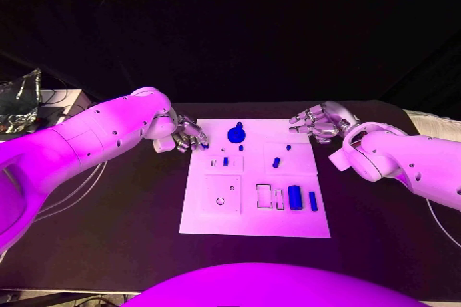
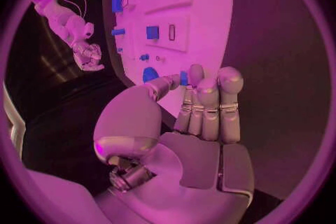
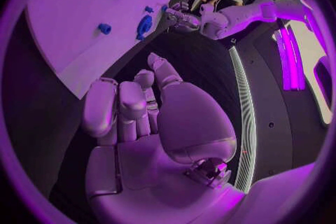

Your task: Assemble the parts on the task board

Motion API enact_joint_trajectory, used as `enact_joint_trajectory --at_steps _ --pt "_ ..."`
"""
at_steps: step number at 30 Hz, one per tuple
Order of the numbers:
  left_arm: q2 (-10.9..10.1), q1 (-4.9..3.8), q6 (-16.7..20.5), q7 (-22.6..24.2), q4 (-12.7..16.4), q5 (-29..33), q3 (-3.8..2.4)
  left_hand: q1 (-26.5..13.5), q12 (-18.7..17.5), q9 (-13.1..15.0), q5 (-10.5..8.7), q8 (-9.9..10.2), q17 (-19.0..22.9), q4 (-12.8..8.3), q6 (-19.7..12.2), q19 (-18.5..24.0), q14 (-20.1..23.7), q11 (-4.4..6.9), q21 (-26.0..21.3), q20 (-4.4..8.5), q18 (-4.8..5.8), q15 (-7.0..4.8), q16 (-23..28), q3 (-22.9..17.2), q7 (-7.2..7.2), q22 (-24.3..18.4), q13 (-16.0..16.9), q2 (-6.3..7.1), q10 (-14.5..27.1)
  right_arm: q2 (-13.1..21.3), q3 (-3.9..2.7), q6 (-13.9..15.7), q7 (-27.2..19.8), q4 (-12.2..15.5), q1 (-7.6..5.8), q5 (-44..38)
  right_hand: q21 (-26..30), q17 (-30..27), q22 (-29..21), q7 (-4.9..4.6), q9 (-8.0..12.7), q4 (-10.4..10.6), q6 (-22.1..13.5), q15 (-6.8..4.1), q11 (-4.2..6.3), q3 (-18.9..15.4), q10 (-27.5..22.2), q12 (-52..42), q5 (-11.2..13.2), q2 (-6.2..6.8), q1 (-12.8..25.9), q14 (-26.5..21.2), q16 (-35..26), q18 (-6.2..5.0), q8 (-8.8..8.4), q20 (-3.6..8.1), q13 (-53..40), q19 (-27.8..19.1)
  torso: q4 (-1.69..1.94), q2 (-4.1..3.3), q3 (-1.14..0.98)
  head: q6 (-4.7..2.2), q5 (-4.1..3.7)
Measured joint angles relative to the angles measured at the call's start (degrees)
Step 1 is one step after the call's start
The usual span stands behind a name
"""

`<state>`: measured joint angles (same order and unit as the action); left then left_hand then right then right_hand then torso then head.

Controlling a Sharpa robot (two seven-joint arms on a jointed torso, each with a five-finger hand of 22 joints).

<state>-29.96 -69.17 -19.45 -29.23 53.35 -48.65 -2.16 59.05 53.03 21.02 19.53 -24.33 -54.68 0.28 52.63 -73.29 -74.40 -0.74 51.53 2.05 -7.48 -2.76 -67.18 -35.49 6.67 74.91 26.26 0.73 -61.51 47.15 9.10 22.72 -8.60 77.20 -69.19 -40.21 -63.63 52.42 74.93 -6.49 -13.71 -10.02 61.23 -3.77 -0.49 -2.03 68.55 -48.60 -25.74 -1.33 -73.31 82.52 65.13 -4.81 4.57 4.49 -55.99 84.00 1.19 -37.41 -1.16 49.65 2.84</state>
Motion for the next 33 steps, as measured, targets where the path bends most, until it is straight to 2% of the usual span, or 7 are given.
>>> enact_joint_trajectory --at_steps 6,11,15,17,19,28,33 --pt "0.0 0.00 0.1 -0.1 0.0 0.2 0.01 0.0 0.0 -0.5 0.00 -0.4 0.0 0.0 0.0 0.0 0.0 -0.01 0.2 0.00 0.00 0.00 0.0 0.0 0.00 0.0 -0.1 0.00 0.0 0.0 0.00 0.0 0.0 0.0 0.00 0.0 0.0 0.0 0.0 0.01 0.0 0.0 0.0 0.00 0.00 0.0 0.0 0.0 0.0 0.00 0.0 0.0 0.0 0.00 0.00 0.00 0.0 0.0 -0.01 0.00 -0.02 0.00 0.00" --pt "-0.3 0.04 0.4 -0.1 0.3 0.8 0.04 0.0 0.0 -3.1 0.00 -1.3 -0.4 -0.2 0.2 0.0 0.0 0.14 0.7 0.00 0.01 0.00 -0.4 0.2 -0.22 0.0 -0.2 -0.01 -0.2 0.0 0.00 0.0 0.0 0.0 0.02 0.0 0.0 0.0 0.0 0.09 0.0 0.0 -0.1 0.00 0.02 0.0 0.0 0.0 0.0 0.00 0.0 0.0 0.0 0.00 0.00 0.00 0.0 0.0 -0.02 0.00 -0.03 -0.07 0.00" --pt "-0.9 0.15 1.0 0.0 0.9 1.3 0.12 -1.0 0.0 -4.2 -0.03 -2.3 -0.7 -1.9 1.3 -0.1 -0.5 0.68 0.7 0.12 0.01 -0.45 -0.7 1.9 -1.30 0.0 -0.4 -0.98 -0.7 0.1 0.00 0.0 0.0 0.0 0.01 0.0 0.0 0.0 0.0 0.09 0.0 0.0 -0.1 0.00 0.20 0.0 -0.2 0.0 0.0 0.00 0.0 0.0 0.0 0.00 0.00 0.00 0.0 0.0 -0.02 0.00 -0.05 -0.09 0.02" --pt "-1.2 0.28 1.4 0.0 1.4 1.6 0.21 -1.1 -0.2 -4.3 -0.19 -3.3 -1.4 -3.2 1.8 -0.7 -1.1 1.14 0.7 0.89 0.03 -0.78 -1.1 3.2 -1.77 0.0 -0.8 -1.13 -1.4 0.1 0.00 0.0 0.0 0.0 0.01 0.0 0.0 0.0 0.0 0.06 0.0 0.0 -0.1 0.00 0.20 0.0 -0.2 0.0 0.0 0.00 0.0 0.0 0.0 0.00 0.00 0.00 0.0 0.0 -0.02 0.00 -0.05 -0.09 0.03" --pt "-1.5 0.40 1.8 0.1 1.9 1.7 0.27 -1.1 -0.5 -4.7 -0.20 -4.2 -2.5 -3.7 2.1 -1.4 -1.9 1.09 1.4 1.82 1.32 -1.03 -1.6 3.7 -2.10 0.0 -0.9 -1.14 -2.1 0.1 0.00 0.0 0.0 0.0 0.01 0.0 0.0 0.0 0.0 -0.03 0.0 0.0 0.0 0.00 0.20 0.0 -0.2 0.0 0.0 0.00 0.0 0.0 0.0 0.00 0.00 0.00 0.0 0.0 -0.02 0.00 -0.05 -0.07 0.03" --pt "-3.4 0.60 4.6 0.6 5.5 2.0 0.37 -1.7 -2.0 -6.4 0.72 -4.7 -7.7 -4.6 4.2 -3.5 -5.6 1.35 5.2 3.08 2.30 -1.84 -4.2 4.6 -2.05 0.0 -1.0 -0.56 -5.7 0.1 0.00 0.0 0.0 0.0 0.01 0.0 0.0 0.0 0.0 -0.11 0.1 0.0 0.1 0.00 0.20 0.0 -0.2 0.0 0.0 0.00 0.0 0.0 0.0 0.00 0.00 0.00 0.0 0.0 0.01 0.04 -0.03 -0.03 0.06" --pt "-4.7 0.60 6.3 1.1 8.0 1.9 0.03 -1.8 -3.1 -7.2 1.53 -4.3 -10.4 -4.8 5.2 -4.2 -6.6 1.45 6.0 3.36 2.70 -2.06 -4.6 4.8 -2.08 0.0 -0.4 -0.46 -6.8 0.1 0.00 0.0 0.0 0.0 0.01 0.0 0.0 0.0 0.0 -0.11 0.1 0.0 0.1 0.00 0.20 0.0 -0.2 0.0 0.0 0.00 0.0 0.0 0.0 0.00 0.00 0.00 0.0 0.0 0.01 0.06 -0.03 -0.03 0.19"
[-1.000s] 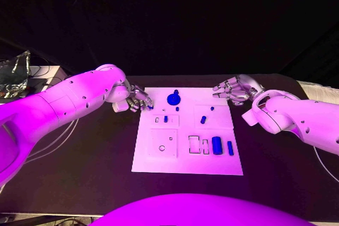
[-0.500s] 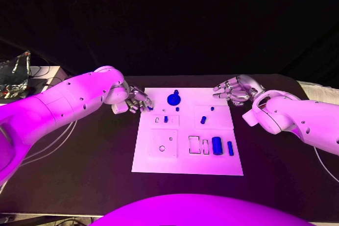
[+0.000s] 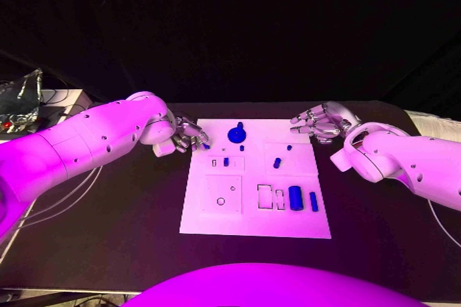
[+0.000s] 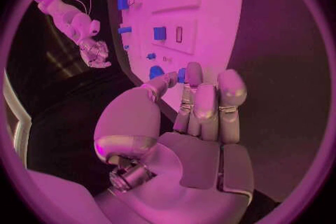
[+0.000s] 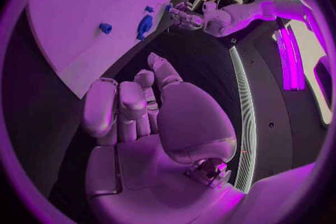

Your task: Assemble the parts on the task board

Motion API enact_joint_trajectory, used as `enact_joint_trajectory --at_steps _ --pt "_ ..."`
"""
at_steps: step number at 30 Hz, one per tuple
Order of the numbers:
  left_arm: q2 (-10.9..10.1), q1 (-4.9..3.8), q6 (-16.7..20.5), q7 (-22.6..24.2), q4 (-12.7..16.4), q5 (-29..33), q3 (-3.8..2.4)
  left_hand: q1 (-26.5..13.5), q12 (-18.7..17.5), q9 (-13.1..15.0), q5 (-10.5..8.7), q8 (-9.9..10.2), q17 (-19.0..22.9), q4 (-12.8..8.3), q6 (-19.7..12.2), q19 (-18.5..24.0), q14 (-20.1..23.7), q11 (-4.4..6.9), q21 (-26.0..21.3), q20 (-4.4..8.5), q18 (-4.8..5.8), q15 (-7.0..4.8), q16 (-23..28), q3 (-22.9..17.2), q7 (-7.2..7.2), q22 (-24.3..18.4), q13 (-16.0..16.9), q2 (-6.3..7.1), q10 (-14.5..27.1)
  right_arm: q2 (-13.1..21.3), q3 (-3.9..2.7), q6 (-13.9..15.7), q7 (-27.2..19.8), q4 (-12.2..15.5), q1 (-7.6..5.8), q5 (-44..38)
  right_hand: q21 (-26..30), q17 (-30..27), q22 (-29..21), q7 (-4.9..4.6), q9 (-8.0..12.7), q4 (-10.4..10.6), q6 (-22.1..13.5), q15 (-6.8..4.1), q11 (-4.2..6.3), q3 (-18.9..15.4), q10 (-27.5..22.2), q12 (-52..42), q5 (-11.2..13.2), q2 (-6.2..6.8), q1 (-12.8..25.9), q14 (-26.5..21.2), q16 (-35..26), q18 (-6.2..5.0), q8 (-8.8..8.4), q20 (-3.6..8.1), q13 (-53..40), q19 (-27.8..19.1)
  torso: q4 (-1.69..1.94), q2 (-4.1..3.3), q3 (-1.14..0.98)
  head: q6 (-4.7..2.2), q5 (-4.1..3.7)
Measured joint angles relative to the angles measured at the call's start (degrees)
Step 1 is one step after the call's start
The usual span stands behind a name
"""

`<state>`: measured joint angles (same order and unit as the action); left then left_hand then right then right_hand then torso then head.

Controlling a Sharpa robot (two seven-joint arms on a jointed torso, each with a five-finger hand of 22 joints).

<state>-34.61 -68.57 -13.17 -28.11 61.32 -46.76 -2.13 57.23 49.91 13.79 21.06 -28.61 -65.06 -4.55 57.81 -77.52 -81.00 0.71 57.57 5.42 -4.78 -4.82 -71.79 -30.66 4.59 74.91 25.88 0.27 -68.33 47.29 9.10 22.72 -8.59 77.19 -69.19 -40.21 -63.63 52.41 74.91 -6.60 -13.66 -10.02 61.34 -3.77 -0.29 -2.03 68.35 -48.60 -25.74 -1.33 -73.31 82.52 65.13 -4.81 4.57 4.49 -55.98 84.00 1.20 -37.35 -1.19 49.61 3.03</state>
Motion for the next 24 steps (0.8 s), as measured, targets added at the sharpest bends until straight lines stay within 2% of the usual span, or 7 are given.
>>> enact_joint_trajectory --at_steps 6,9,15,20,24 --pt "-1.6 0.00 1.6 0.6 3.0 -0.3 -0.59 -0.3 -0.5 -0.3 0.47 0.6 -2.0 -0.3 0.9 -0.2 -0.5 0.10 0.2 0.21 0.01 -0.11 0.0 0.3 -0.11 0.0 1.6 0.30 -0.7 0.0 0.00 0.0 0.0 0.0 0.00 0.0 0.0 0.0 0.0 0.00 0.0 0.0 0.0 0.00 0.00 0.0 0.0 0.0 0.0 0.00 0.0 0.0 0.0 0.00 0.00 0.00 0.0 0.0 -0.01 0.01 -0.01 -0.02 0.14" --pt "-2.6 0.00 2.1 0.7 4.9 -0.7 -0.74 -0.7 -0.9 -0.3 2.20 0.7 -2.6 -0.3 1.5 -0.4 -0.7 0.42 0.2 0.42 0.90 -0.30 0.0 0.3 -0.30 0.0 2.3 0.69 -1.2 0.0 0.00 0.0 0.0 -0.1 0.00 0.0 0.0 0.0 0.0 0.00 0.0 0.0 0.0 0.00 -0.01 0.0 0.0 0.0 0.0 0.00 0.0 0.0 0.0 0.00 0.00 0.00 0.0 0.0 -0.03 0.01 -0.03 -0.04 0.14" --pt "-4.6 0.00 2.7 0.6 9.3 -1.9 -0.84 -0.9 -1.2 -0.3 5.00 0.7 -3.0 -0.6 1.6 -0.6 -0.7 0.42 0.9 0.62 0.90 -0.30 0.0 0.6 -0.36 0.0 2.8 0.94 -1.3 0.0 0.00 0.0 0.0 -0.1 0.00 0.0 0.0 0.0 0.0 0.01 0.0 0.0 0.0 0.00 -0.02 0.0 0.0 0.0 0.0 0.00 0.0 0.0 0.0 0.00 0.00 0.00 0.0 0.0 -0.04 0.00 -0.07 -0.04 0.14" --pt "-5.9 0.13 3.4 0.1 12.3 -3.1 -0.85 -1.3 -1.5 -0.3 5.24 0.7 -3.2 -0.9 2.2 -0.6 -0.9 0.42 0.9 0.63 0.89 -0.50 0.0 0.8 -0.58 0.0 3.3 1.29 -1.7 0.1 0.00 0.0 0.0 0.0 0.01 0.0 0.0 0.0 0.0 0.01 0.0 0.0 0.0 0.00 -0.03 0.0 0.0 0.0 0.0 0.00 0.0 0.0 0.0 0.00 0.00 0.00 0.0 0.0 -0.04 0.00 -0.07 0.08 0.14" --pt "-6.9 0.44 4.6 -0.7 14.4 -4.1 -0.78 -1.7 -1.6 -0.2 5.45 0.9 -3.2 -0.9 2.3 -0.8 -0.9 0.62 1.3 0.84 0.89 -0.50 0.0 0.8 -0.70 0.0 3.8 1.07 -1.9 0.1 0.00 0.0 0.0 0.0 0.01 0.0 0.0 0.0 0.0 0.02 0.0 0.0 0.0 0.00 -0.04 0.0 0.0 0.0 0.0 0.00 0.0 0.0 0.0 0.00 0.00 0.00 0.0 0.0 -0.03 0.00 -0.09 0.26 0.16"
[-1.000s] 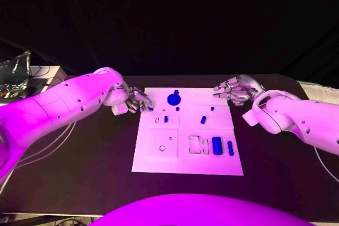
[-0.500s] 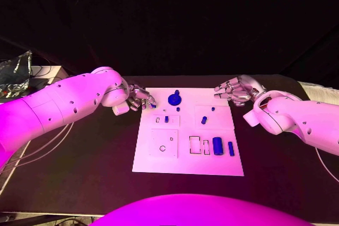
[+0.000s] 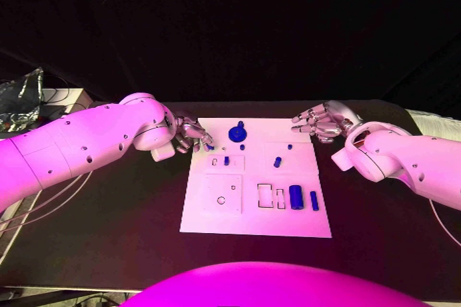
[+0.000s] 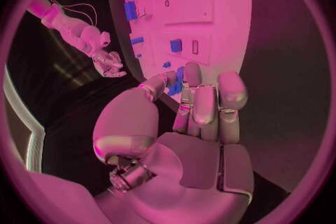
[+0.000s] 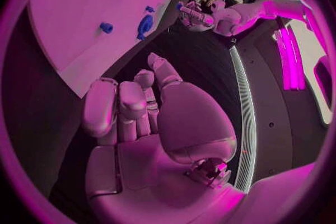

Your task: Assemble the parts on the task board

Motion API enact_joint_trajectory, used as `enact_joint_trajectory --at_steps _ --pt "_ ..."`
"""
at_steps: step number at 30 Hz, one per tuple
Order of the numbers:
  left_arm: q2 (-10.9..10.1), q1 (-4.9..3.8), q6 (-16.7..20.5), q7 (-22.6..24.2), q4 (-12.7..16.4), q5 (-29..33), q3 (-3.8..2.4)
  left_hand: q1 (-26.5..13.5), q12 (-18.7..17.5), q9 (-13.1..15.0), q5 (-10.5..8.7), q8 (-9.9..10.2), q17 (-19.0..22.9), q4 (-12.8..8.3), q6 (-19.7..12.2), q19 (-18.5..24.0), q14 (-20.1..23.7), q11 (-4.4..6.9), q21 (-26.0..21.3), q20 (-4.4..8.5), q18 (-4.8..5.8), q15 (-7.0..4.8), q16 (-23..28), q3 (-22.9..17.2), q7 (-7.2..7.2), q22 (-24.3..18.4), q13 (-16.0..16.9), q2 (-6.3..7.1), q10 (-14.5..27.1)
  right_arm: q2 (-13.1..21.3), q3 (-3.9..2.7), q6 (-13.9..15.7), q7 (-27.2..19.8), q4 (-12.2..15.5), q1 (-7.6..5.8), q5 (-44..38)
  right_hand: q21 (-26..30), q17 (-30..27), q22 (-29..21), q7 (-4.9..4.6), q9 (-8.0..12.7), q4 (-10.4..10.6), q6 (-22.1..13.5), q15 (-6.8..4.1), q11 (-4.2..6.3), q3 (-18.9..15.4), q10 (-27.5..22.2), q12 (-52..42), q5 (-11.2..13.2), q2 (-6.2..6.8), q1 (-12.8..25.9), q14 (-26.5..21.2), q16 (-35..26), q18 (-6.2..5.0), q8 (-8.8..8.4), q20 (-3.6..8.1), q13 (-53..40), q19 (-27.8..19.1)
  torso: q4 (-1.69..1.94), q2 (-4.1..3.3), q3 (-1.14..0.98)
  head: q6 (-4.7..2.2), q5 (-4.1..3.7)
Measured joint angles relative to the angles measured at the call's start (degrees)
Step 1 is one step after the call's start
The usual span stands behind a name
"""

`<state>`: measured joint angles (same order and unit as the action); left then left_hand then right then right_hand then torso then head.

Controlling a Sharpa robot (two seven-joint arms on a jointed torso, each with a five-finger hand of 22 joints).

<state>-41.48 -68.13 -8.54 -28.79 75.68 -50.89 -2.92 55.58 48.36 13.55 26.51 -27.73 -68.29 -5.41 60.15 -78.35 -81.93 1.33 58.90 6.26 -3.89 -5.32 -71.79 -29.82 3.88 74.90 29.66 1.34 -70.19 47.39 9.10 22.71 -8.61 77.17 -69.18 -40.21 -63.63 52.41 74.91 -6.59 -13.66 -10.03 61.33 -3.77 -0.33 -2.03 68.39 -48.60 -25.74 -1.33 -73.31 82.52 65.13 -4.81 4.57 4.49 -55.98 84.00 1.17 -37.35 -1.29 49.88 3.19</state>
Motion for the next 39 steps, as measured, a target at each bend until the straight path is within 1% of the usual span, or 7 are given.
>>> enact_joint_trajectory --at_steps 2,5,10,13,16,25,39 --pt "-0.4 0.18 0.7 -0.4 0.8 -0.4 0.12 -0.3 -0.2 0.3 0.00 0.0 0.0 0.0 0.0 0.0 0.0 0.00 0.2 0.00 0.00 0.00 0.0 0.0 -0.02 0.0 0.2 -0.15 0.0 0.0 0.00 0.0 0.0 0.0 0.00 0.0 0.0 0.0 0.0 0.01 0.0 0.0 0.0 0.00 -0.02 0.0 0.0 0.0 0.0 0.00 0.0 0.0 0.0 0.00 0.00 0.00 0.0 0.0 0.00 0.01 0.00 0.04 0.02" --pt "-0.8 0.44 2.0 -1.1 2.0 -0.9 0.43 -0.8 -0.3 0.3 0.34 0.1 0.0 -1.0 0.1 0.0 0.0 0.07 0.2 0.00 0.00 0.00 0.0 -1.0 -0.07 0.0 0.3 0.38 -0.1 0.0 0.00 0.0 0.0 0.0 0.00 0.0 0.0 0.0 0.0 0.02 0.0 0.0 0.0 0.00 -0.06 0.0 0.1 0.0 0.0 0.00 0.0 0.0 0.0 0.00 0.00 0.00 0.0 0.0 0.00 0.00 0.01 0.10 0.05" --pt "-0.9 0.80 3.8 -2.2 3.4 -1.8 1.49 -1.0 -0.3 0.3 0.34 0.1 0.1 -1.0 0.1 0.0 0.0 0.00 0.3 0.00 0.00 0.00 0.0 -1.0 -0.09 0.0 0.6 0.47 -0.2 0.0 0.00 0.0 0.0 0.0 0.01 0.0 0.0 0.0 0.0 0.09 0.0 0.0 -0.1 0.00 -0.06 0.0 0.1 0.0 0.0 0.00 0.0 0.0 0.0 0.00 0.00 0.00 0.0 0.0 0.03 -0.01 0.05 0.12 0.16" --pt "-0.9 1.09 4.7 -2.8 3.5 -2.4 1.96 -1.3 -0.3 0.3 0.34 -0.3 0.3 -2.2 0.1 -0.1 0.0 0.00 0.6 0.08 0.00 -0.03 0.0 -2.2 -0.10 0.0 0.9 0.43 -0.2 0.0 0.00 0.0 0.0 0.0 0.01 0.0 0.0 0.0 0.0 0.09 0.1 0.0 -0.1 0.00 -0.06 0.0 0.1 0.0 0.0 0.00 0.0 0.0 -0.2 0.00 0.00 0.00 0.0 0.0 0.02 -0.04 0.07 0.13 0.20" --pt "-0.8 1.31 5.4 -3.3 3.5 -2.9 2.24 -1.6 -0.3 0.8 0.78 -0.7 0.4 -2.0 0.1 -0.3 -0.2 0.00 1.0 0.29 0.00 -0.19 0.0 -2.7 -0.10 0.0 1.2 0.74 -0.2 0.0 0.00 0.0 0.0 0.0 0.01 0.0 0.0 0.0 0.0 0.09 0.1 0.0 -0.1 0.00 -0.07 0.0 0.1 0.0 0.0 0.00 0.0 0.0 -0.2 0.00 0.00 0.00 0.0 0.0 0.01 -0.07 0.09 0.13 0.23" --pt "0.4 1.62 5.9 -4.2 3.5 -4.3 2.70 -1.9 -0.3 0.8 0.78 -1.3 0.5 -2.0 0.1 -0.3 -0.2 0.00 1.0 0.29 0.00 -0.19 0.0 -2.9 -0.10 0.0 1.4 0.44 -0.2 -0.1 0.00 0.0 -0.1 0.0 0.01 0.0 0.0 0.0 0.0 0.10 0.1 0.0 -0.1 0.00 -0.09 0.0 0.1 0.0 0.0 0.00 0.0 0.0 -0.2 0.00 0.00 0.00 0.0 0.0 0.01 -0.10 0.13 0.13 0.24" --pt "0.7 1.86 5.0 -4.7 4.4 -6.7 2.81 -1.9 -0.3 0.8 0.77 -1.3 0.6 -2.0 0.1 -0.3 -0.2 -0.02 1.0 0.29 0.00 -0.18 0.0 -2.9 -0.11 0.0 1.5 0.44 -0.2 0.0 0.00 0.0 -0.1 0.0 0.00 0.1 0.0 0.0 0.0 0.11 0.1 0.0 -0.1 0.00 -0.11 0.0 0.1 0.0 0.0 0.00 0.0 0.0 -0.2 0.00 0.00 0.00 0.0 0.0 -0.01 -0.10 0.10 0.13 0.13"
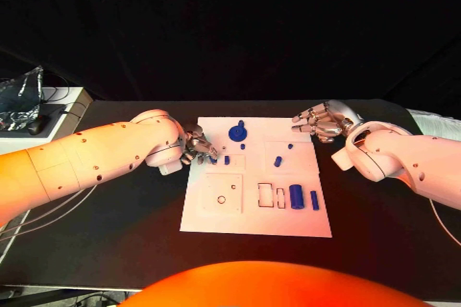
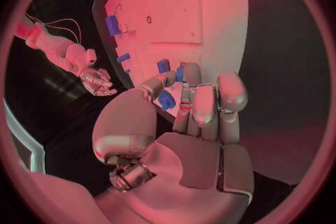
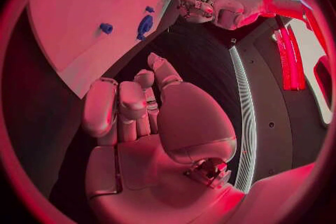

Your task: Assemble the parts on the task board

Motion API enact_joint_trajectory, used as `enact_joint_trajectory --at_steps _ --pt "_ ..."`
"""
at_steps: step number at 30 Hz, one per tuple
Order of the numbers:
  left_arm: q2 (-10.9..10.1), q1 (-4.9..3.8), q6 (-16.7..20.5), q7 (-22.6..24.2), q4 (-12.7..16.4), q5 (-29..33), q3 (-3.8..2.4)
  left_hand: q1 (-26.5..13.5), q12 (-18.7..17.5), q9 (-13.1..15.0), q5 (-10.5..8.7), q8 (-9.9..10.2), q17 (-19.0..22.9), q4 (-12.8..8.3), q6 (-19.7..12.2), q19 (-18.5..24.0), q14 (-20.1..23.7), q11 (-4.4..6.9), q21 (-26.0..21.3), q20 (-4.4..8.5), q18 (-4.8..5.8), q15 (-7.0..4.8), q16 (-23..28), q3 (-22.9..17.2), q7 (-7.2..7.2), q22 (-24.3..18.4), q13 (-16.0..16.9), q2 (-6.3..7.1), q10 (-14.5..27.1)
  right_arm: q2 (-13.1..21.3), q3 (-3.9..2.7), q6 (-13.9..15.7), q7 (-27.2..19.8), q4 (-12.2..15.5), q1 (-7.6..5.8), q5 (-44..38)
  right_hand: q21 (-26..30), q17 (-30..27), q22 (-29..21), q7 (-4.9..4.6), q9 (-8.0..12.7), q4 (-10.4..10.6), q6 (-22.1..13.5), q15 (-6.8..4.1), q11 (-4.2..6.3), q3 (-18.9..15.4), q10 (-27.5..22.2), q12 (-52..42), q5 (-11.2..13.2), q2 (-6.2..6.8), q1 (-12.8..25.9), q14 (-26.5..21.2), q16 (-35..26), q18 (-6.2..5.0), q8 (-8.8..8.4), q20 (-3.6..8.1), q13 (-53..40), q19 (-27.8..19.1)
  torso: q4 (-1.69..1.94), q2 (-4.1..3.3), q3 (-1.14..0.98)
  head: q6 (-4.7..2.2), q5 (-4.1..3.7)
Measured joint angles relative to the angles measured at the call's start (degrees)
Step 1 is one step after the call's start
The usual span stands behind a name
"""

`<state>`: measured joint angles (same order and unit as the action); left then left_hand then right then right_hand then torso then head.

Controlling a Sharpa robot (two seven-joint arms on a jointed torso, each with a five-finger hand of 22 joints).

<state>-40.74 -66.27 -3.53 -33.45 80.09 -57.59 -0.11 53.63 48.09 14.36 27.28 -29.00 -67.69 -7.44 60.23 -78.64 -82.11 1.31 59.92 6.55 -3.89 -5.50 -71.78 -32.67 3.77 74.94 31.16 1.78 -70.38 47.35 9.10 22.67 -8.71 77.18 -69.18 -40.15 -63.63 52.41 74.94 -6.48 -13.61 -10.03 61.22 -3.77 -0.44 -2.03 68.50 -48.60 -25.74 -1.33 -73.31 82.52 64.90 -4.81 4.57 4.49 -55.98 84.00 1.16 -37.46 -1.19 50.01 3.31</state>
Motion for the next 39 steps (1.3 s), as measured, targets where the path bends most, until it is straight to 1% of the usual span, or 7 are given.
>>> enact_joint_trajectory --at_steps 13,39 --pt "0.3 0.01 -1.3 -0.2 -0.1 -1.2 -0.02 0.0 0.0 0.4 0.24 0.0 0.0 0.0 0.0 0.0 0.0 -0.09 0.0 0.00 0.00 0.00 0.0 0.0 -0.01 0.0 0.1 0.00 -0.1 0.0 0.00 0.0 0.0 0.0 0.02 0.0 0.0 0.0 0.0 -0.13 0.0 0.2 0.1 0.00 0.15 -0.2 -0.2 0.0 0.0 0.00 0.0 0.0 0.0 0.00 0.00 0.00 0.0 0.0 0.01 0.04 -0.01 0.00 0.12" --pt "0.9 -0.18 -3.1 -0.2 -0.5 -2.9 0.01 0.0 0.0 0.3 0.22 -0.2 0.0 0.0 0.2 0.0 -0.1 -0.18 0.0 0.00 0.00 0.09 0.0 0.0 -0.17 0.0 0.1 -0.01 -0.2 0.0 0.00 -0.1 0.0 0.1 0.01 0.0 0.0 0.0 0.0 -0.11 0.0 0.2 0.1 0.00 0.12 -0.2 -0.1 0.0 0.0 0.00 0.0 0.0 0.0 0.00 0.00 0.00 0.0 0.0 -0.01 0.03 -0.01 0.00 0.02"
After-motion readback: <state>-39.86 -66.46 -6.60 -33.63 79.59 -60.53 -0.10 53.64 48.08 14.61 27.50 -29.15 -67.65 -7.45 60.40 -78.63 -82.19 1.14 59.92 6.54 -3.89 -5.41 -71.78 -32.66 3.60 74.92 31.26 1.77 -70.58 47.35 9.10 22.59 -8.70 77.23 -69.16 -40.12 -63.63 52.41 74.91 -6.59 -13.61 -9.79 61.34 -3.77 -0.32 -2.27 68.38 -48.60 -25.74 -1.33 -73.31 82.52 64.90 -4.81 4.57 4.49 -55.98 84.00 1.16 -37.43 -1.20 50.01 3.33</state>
